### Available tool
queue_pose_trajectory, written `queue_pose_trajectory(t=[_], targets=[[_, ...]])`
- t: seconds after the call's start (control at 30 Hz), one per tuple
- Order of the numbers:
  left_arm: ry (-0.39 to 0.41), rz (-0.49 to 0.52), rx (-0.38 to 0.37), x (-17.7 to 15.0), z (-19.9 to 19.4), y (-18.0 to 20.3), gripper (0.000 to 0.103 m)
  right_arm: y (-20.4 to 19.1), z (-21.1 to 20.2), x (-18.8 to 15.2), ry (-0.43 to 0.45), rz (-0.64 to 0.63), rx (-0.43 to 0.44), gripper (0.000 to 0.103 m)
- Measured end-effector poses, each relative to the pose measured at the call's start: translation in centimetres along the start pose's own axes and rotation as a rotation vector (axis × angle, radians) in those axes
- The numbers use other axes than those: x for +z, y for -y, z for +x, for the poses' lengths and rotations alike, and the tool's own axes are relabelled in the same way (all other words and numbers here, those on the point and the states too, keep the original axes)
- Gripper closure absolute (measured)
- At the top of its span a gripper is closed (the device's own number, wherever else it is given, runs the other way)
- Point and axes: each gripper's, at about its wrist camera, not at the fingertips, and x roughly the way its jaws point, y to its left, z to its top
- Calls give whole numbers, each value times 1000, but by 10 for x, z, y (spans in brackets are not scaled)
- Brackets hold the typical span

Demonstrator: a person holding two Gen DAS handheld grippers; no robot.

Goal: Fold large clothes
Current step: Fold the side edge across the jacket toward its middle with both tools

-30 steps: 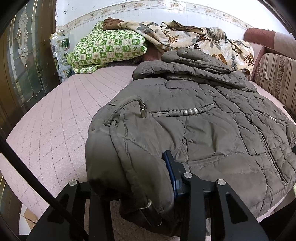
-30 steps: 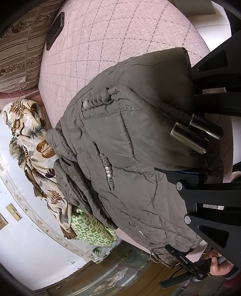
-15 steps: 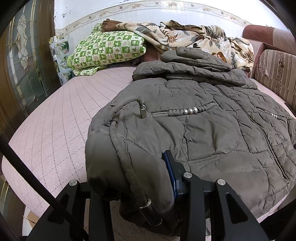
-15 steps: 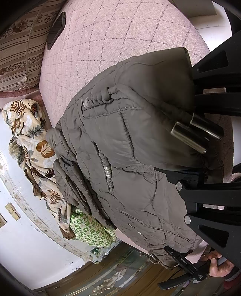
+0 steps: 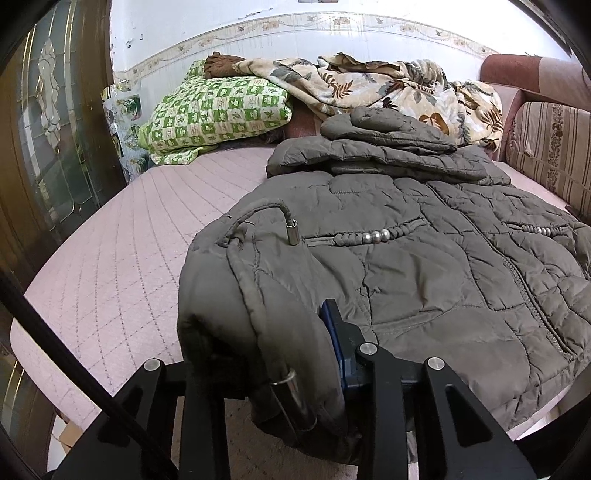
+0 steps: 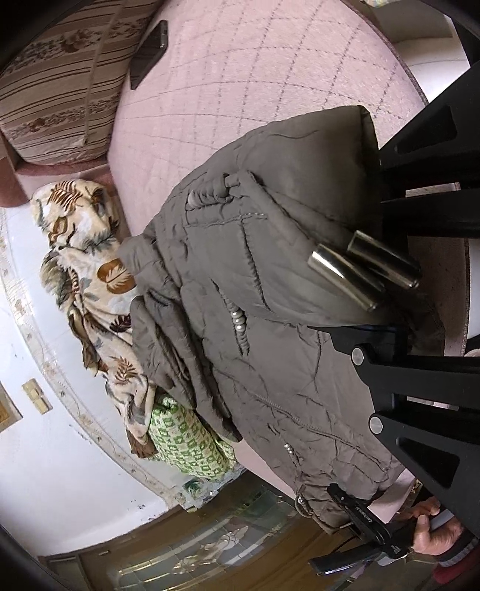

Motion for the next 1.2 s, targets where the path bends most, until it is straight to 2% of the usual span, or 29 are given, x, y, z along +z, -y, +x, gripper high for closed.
queue_pose_trajectory(t=[0.67,1.2], targets=[[71,-57,-58,7,-59,-21,78,-9,-56,15,47,21,70,80],[123,-57,-71,36,-74,-30,78,-19,-72,43,93,12,114,80]])
